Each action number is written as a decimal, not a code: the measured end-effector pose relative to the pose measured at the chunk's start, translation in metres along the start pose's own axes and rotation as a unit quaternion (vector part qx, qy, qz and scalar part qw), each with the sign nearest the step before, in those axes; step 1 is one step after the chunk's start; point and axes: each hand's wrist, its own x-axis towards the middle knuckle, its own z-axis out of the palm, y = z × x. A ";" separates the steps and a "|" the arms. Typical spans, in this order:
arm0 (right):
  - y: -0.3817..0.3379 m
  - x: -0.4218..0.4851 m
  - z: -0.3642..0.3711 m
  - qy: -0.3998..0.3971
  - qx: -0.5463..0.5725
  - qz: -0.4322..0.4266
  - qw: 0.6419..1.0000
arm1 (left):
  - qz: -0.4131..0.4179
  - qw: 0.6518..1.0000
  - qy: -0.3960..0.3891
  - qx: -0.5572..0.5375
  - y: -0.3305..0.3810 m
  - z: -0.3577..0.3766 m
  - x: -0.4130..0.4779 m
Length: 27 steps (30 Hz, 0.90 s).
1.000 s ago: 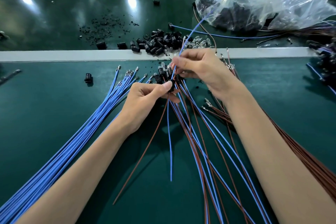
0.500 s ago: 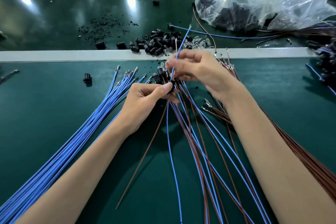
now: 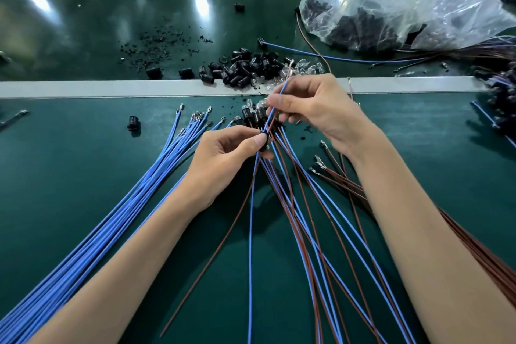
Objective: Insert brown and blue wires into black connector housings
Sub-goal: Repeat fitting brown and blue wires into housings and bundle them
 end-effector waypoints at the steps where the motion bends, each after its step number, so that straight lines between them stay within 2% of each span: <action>1: 0.001 -0.001 0.001 -0.028 -0.021 0.005 0.999 | 0.002 1.000 0.003 -0.004 0.000 0.001 0.000; 4: 0.002 -0.002 0.003 -0.076 -0.045 0.027 0.996 | 0.001 1.000 0.006 -0.001 0.000 0.001 0.000; 8: 0.001 0.000 -0.003 0.023 0.032 0.001 0.999 | -0.001 1.000 -0.002 0.019 -0.002 -0.001 0.000; 10: 0.002 0.001 -0.002 0.036 0.036 -0.012 0.999 | 0.000 1.000 0.004 0.016 -0.003 -0.001 0.001; 16: 0.000 -0.002 0.004 -0.092 -0.065 0.013 0.994 | 0.004 1.000 0.013 -0.001 -0.007 -0.001 0.004; 18: -0.001 0.000 -0.001 -0.047 -0.042 0.013 0.998 | -0.005 1.000 0.018 -0.017 -0.007 -0.001 0.004; 20: -0.001 0.002 -0.007 0.039 0.004 -0.004 0.999 | -0.005 1.000 0.019 -0.023 -0.007 0.000 0.003; 22: 0.000 0.002 -0.009 0.073 0.027 -0.019 0.997 | -0.004 1.000 0.018 -0.018 -0.006 0.000 0.003; 27: 0.003 0.000 -0.002 -0.011 0.006 -0.003 1.000 | -0.007 0.999 0.034 -0.021 -0.006 0.001 0.003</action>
